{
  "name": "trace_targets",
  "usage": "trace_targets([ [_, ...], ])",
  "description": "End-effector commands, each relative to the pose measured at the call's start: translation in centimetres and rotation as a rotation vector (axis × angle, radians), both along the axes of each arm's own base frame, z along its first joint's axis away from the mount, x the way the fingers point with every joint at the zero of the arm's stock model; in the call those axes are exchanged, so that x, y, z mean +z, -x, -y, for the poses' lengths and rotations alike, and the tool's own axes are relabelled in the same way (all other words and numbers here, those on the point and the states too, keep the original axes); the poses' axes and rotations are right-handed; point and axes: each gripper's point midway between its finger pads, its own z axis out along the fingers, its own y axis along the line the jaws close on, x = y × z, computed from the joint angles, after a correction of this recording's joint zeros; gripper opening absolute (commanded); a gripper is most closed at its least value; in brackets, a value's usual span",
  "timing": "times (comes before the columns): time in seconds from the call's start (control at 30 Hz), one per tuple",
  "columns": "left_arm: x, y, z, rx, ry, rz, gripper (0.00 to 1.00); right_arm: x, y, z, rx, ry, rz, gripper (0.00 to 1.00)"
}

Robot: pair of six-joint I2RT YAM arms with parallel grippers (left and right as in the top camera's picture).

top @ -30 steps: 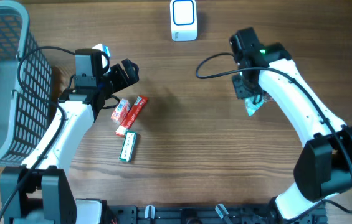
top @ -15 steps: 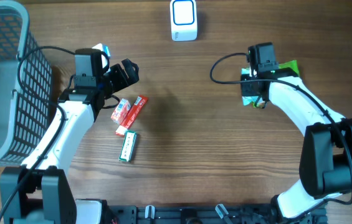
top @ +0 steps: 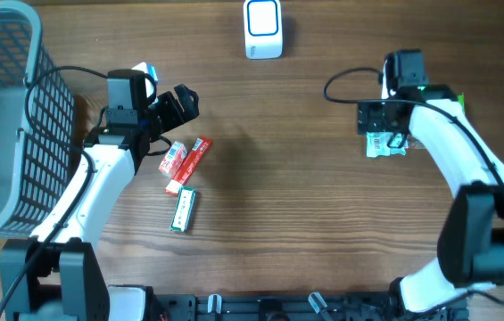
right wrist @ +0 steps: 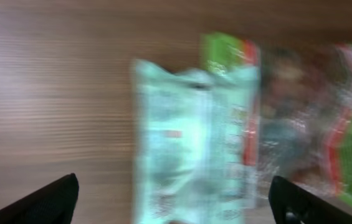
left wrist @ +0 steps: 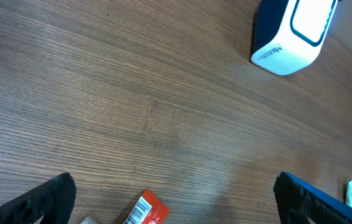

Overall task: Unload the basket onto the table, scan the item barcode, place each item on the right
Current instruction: 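Lower the pack beside the Haribo bag and release with the right gripper, then reach the right gripper to the green-white box and grasp it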

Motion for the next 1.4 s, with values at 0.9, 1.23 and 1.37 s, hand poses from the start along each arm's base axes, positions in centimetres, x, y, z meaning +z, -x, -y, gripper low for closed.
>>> trace_targets([
  [0.9,-2.0,2.6,-10.1,0.270,-0.128,-0.144,1.00,-0.4,16.3,-40.8,0.277,-0.493,0.048,0.56],
  [1.23,-2.0,2.6,-10.1,0.270,-0.128,-0.144,1.00,-4.6,19.1,-42.7,0.326,-0.368,0.138,0.54],
  [1.37,-2.0,2.6,-10.1,0.270,-0.128,-0.144,1.00,-5.7,18.1,-43.0,0.308,-0.353,0.185,0.57],
])
